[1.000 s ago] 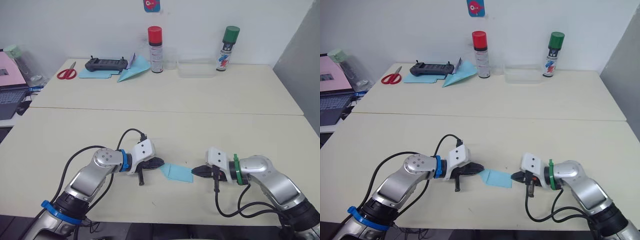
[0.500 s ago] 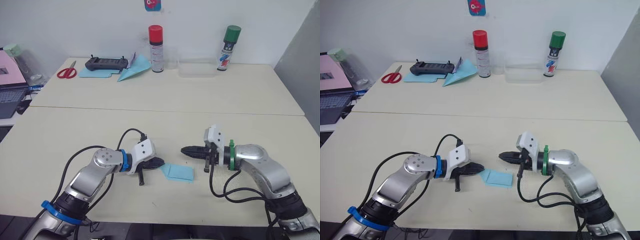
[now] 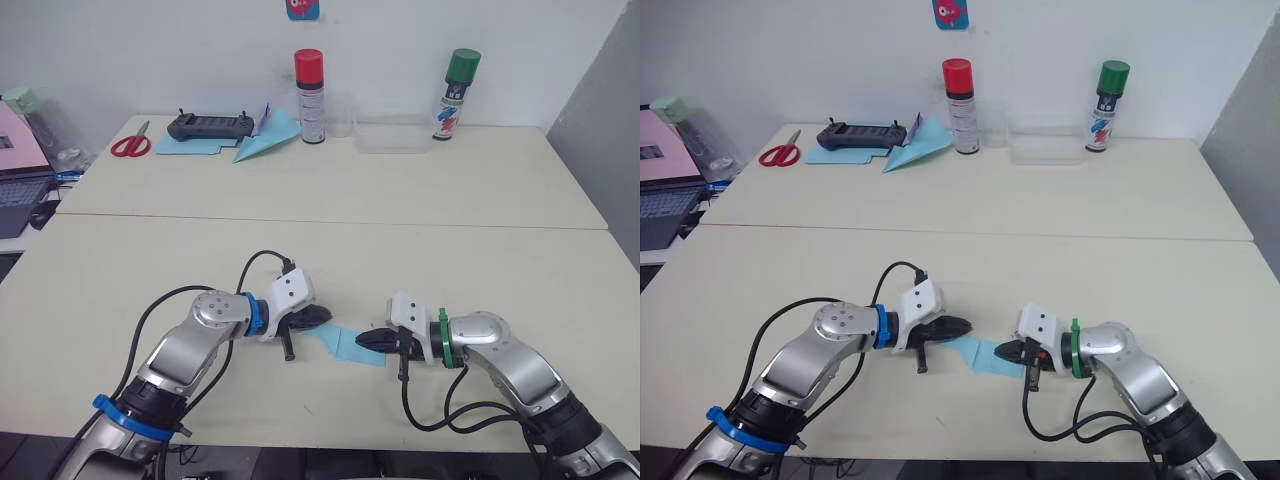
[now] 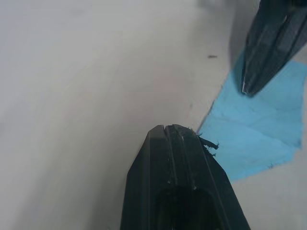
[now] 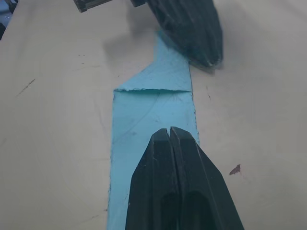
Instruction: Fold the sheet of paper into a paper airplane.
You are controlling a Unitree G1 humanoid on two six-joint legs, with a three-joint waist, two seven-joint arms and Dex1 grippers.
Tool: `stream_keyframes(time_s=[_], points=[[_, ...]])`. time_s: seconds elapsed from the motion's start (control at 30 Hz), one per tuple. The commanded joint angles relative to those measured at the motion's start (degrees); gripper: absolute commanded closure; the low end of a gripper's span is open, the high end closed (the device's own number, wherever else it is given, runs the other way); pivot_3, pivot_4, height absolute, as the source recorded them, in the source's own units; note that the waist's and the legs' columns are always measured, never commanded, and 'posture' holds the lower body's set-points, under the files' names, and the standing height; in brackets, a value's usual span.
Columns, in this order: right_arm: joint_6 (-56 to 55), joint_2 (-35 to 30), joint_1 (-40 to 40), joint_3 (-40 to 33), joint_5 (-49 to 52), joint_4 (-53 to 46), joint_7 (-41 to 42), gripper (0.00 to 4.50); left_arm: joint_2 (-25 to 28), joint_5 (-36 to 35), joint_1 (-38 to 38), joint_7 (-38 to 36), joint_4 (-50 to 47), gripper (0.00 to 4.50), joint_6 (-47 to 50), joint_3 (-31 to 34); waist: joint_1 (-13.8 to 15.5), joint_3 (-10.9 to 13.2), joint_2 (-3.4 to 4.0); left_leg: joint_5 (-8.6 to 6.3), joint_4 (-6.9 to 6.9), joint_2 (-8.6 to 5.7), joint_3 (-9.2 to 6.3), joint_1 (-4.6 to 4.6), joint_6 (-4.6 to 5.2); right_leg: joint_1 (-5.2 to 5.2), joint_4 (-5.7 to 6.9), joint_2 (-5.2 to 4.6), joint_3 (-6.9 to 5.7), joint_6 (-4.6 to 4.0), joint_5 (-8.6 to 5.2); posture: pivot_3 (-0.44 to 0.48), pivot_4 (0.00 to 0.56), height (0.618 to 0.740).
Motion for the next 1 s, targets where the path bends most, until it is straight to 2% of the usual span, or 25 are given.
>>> stream_keyframes(time_s=[0.03, 0.2, 0.4, 0.53, 0.8, 1.0], points=[[0.3, 0.0, 0.3, 0.5, -1.8, 1.6, -0.7, 4.47, -0.6, -1.8, -1.0, -0.2, -3.0, 4.5, 0.6, 1.5, -0.1, 0.0, 0.0, 0.0, 0.0, 0.0, -0.01, -0.07, 0.0, -0.06, 0.03, 0.01, 0.0, 0.01, 0.01, 0.0, 0.15, 0.74], [-0.3, 0.1, 0.7, 0.7, -2.1, 2.0, -0.9, 4.47, -0.2, 1.7, 1.2, -0.7, -2.3, 4.5, -0.6, -3.3, -0.3, 0.0, 0.0, 0.0, 0.0, 0.0, -0.01, -0.11, 0.0, -0.12, 0.07, 0.01, 0.01, 0.01, 0.01, 0.0, 0.15, 0.74], [-0.2, -0.3, 0.9, 0.1, -1.9, 1.7, -0.9, 4.47, 4.4, 3.4, 6.5, -1.8, -0.3, 4.5, -2.4, -2.5, -0.3, 0.0, 0.0, 0.0, 0.0, 0.0, -0.02, -0.09, 0.0, -0.11, 0.07, 0.01, 0.01, -0.01, 0.0, 0.0, 0.15, 0.74], [-0.1, -0.6, 1.3, 0.0, -1.9, 1.4, -0.8, 4.47, 7.1, 4.2, 8.4, -1.8, 2.8, 4.5, -4.4, -0.7, -0.3, 0.0, 0.02, 0.0, 0.0, 0.01, -0.01, -0.07, 0.0, -0.1, 0.05, 0.0, 0.01, -0.03, -0.01, 0.0, 0.15, 0.74], [-0.4, -0.7, 0.8, 0.2, -1.9, 2.0, -0.1, 4.47, 9.5, 3.6, 10.0, 1.8, 5.9, 4.5, -2.2, 5.3, -0.6, -0.1, 0.03, 0.0, -0.01, 0.04, 0.01, 0.16, 0.0, -0.01, 0.13, 0.0, 0.03, -0.19, -0.11, 0.0, 0.15, 0.74], [-1.2, 0.2, -0.2, -1.3, -0.3, 2.0, 0.8, 4.47, 8.9, -0.2, 10.8, 2.3, 1.8, 4.5, -1.8, 10.2, -0.9, -0.1, 0.03, 0.0, -0.01, 0.06, 0.04, 0.23, 0.0, 0.06, 0.14, 0.0, 0.05, -0.45, -0.25, 0.0, 0.15, 0.74]])
